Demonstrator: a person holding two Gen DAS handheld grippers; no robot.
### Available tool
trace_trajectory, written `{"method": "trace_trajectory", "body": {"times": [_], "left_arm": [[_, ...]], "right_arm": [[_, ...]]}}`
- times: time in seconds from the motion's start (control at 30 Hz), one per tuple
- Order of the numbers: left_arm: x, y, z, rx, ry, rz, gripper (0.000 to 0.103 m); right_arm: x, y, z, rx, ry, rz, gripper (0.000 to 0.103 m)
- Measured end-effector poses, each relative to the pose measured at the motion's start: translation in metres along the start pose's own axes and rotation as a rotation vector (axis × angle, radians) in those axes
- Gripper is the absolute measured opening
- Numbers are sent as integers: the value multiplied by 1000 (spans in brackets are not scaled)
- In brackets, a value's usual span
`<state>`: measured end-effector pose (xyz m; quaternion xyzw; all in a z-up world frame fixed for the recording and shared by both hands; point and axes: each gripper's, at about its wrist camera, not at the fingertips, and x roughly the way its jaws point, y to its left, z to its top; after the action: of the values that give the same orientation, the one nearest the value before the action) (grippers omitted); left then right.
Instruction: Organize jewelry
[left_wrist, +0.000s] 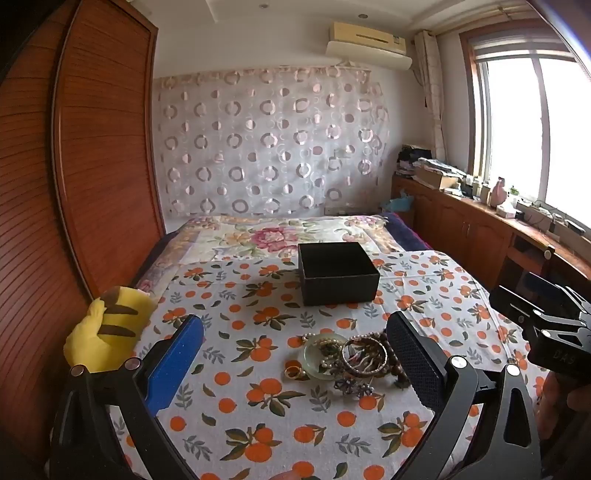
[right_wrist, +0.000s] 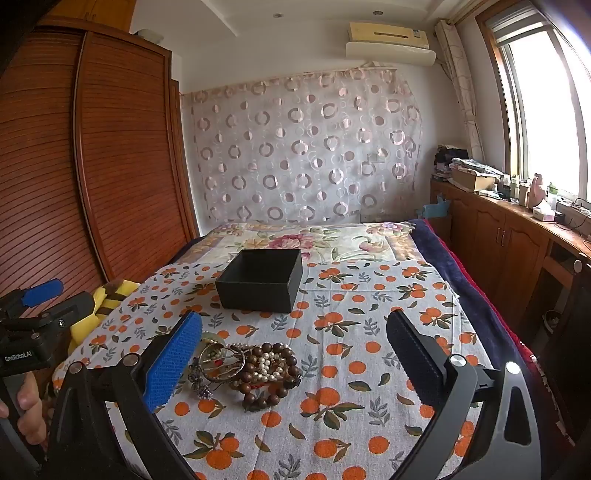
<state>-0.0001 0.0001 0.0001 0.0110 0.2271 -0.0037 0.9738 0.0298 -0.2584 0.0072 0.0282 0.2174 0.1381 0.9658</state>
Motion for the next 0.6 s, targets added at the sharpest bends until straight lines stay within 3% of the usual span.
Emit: {"method": "trace_trajectory", "body": {"times": [0.6], "left_arm": [[-1, 0, 0, -1, 0, 0, 96]], "right_arm": [[-1, 1, 1, 0, 0, 0, 101]]}}
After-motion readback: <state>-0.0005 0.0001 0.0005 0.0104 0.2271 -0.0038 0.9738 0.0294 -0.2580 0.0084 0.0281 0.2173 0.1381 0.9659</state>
